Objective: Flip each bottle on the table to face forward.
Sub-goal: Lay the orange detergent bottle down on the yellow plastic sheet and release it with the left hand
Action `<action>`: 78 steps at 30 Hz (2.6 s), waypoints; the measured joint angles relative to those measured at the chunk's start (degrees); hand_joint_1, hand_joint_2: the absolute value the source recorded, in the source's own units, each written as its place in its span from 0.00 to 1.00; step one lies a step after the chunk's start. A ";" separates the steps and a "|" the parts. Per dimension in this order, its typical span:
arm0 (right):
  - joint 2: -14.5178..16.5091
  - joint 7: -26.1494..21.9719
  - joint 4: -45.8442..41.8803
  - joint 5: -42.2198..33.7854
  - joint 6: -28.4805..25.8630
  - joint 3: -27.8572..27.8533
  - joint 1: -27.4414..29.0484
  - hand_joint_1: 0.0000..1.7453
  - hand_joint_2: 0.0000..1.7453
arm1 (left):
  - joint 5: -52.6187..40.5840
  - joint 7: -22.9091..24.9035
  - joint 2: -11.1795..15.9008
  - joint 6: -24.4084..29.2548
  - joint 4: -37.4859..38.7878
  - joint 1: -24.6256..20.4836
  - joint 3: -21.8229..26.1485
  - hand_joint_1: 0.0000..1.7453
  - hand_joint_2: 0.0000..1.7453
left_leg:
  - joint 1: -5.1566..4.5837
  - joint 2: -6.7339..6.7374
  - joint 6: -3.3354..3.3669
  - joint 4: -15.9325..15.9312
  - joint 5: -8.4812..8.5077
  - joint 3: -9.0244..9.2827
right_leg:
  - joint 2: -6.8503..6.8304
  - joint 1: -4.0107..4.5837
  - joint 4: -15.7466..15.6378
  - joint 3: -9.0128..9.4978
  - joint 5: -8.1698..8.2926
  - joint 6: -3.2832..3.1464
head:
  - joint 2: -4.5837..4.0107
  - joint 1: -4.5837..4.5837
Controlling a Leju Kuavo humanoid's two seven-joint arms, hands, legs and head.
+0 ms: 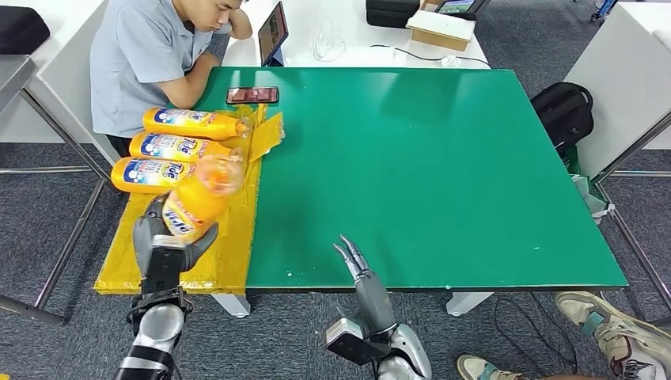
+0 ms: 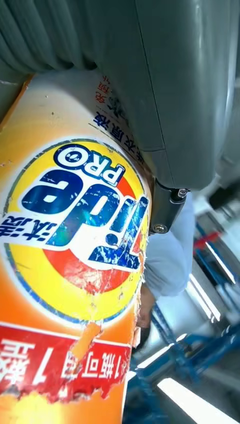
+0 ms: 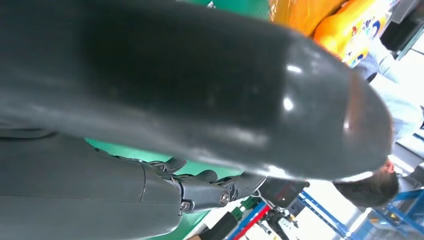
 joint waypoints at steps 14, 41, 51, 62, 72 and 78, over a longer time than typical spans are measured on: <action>-0.27 -0.02 -1.45 -7.51 7.00 -3.20 -0.33 0.00 0.00 | -21.09 4.26 8.33 -19.27 29.97 -16.11 -7.96 0.07 1.00 | -0.01 -0.03 -0.01 -0.01 0.00 0.26 | -0.02 -0.01 0.01 0.33 0.01 -0.01 | 0.00 -0.01; -0.19 -0.02 -0.18 -7.97 5.08 -5.80 0.07 0.00 0.00 | 15.75 -7.60 6.08 -25.12 9.72 -6.26 -2.44 0.00 1.00 | -0.02 -0.02 -0.13 -0.01 0.09 0.14 | 0.00 -0.02 0.04 0.12 0.03 -0.02 | 0.00 0.01; 0.58 -0.02 -0.50 -7.67 2.91 -5.80 0.65 0.00 0.00 | 23.40 -10.96 -0.34 -15.79 -8.93 -0.96 3.71 0.00 1.00 | 0.01 0.02 -0.15 -0.01 0.06 0.09 | 0.01 0.01 0.05 0.06 0.02 -0.02 | 0.00 -0.01; 5.16 -0.13 -19.46 -3.91 -7.69 -12.40 5.57 0.00 1.00 | 29.44 -7.92 -5.20 -10.01 -18.56 5.15 3.51 0.00 0.50 | -0.03 -0.04 -0.13 -0.01 0.05 0.02 | 0.00 -0.02 0.02 -0.01 0.00 -0.02 | 0.00 0.00; 12.03 -0.09 -33.25 2.32 -7.86 -20.67 9.81 0.00 0.00 | 36.26 -3.52 -9.16 -7.75 -15.44 8.35 -4.94 0.00 1.00 | -0.02 -0.03 -0.11 -0.01 0.03 0.00 | 0.00 -0.01 0.01 -0.03 0.00 -0.01 | 0.00 0.00; 14.96 -0.09 -32.81 -1.39 -7.86 -24.99 10.86 0.00 0.00 | 38.90 -1.91 -9.10 -9.14 -15.15 10.44 -7.49 0.00 1.00 | 0.00 0.00 -0.14 -0.01 0.01 -0.03 | 0.00 0.00 0.03 -0.02 -0.01 -0.01 | 0.00 0.01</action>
